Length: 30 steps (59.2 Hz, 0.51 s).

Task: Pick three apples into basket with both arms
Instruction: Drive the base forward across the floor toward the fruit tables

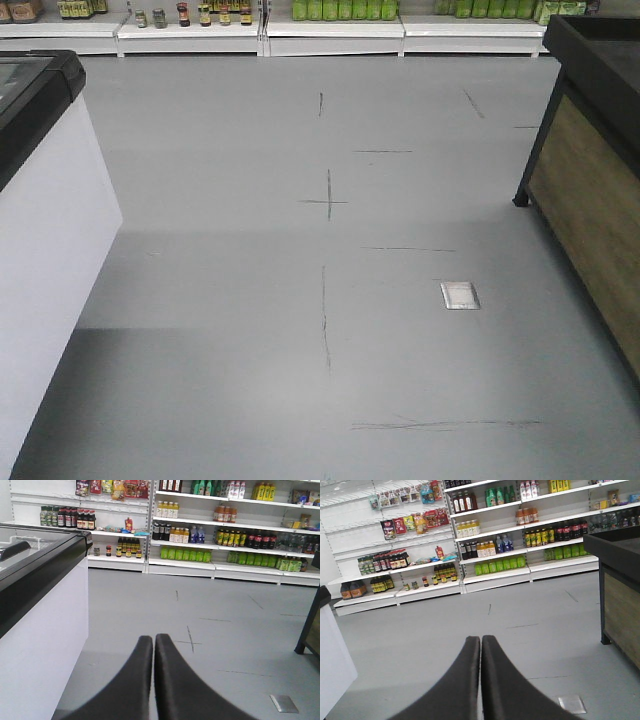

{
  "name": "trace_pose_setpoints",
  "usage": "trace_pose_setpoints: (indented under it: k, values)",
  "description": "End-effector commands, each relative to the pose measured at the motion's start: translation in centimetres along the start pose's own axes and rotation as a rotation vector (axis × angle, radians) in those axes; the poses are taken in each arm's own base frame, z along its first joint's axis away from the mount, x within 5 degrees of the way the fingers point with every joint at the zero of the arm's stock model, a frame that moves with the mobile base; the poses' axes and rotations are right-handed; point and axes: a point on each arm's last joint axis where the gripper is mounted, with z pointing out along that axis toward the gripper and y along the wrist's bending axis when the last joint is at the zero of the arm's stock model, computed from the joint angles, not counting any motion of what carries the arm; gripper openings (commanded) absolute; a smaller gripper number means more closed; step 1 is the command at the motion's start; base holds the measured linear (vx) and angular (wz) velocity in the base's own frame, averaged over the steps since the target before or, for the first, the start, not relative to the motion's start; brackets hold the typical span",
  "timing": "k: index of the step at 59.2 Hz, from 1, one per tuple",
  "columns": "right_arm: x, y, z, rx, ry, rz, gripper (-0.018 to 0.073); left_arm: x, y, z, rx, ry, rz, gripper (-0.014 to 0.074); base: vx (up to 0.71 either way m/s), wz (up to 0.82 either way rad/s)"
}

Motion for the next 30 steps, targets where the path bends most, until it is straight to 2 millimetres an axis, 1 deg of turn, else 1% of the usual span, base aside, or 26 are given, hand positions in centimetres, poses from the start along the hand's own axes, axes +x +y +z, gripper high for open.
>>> trace_pose_setpoints:
  k: [1, 30]
  values:
    - [-0.22, 0.07, -0.05, -0.011, -0.067, -0.016, -0.0009, -1.58, -0.18, -0.3, 0.016, -0.111, -0.013, -0.0006, 0.0, 0.0]
    - [-0.22, 0.07, -0.05, -0.011, -0.067, -0.016, -0.0009, -1.58, -0.18, -0.3, 0.016, -0.111, -0.013, -0.0006, 0.0, 0.0]
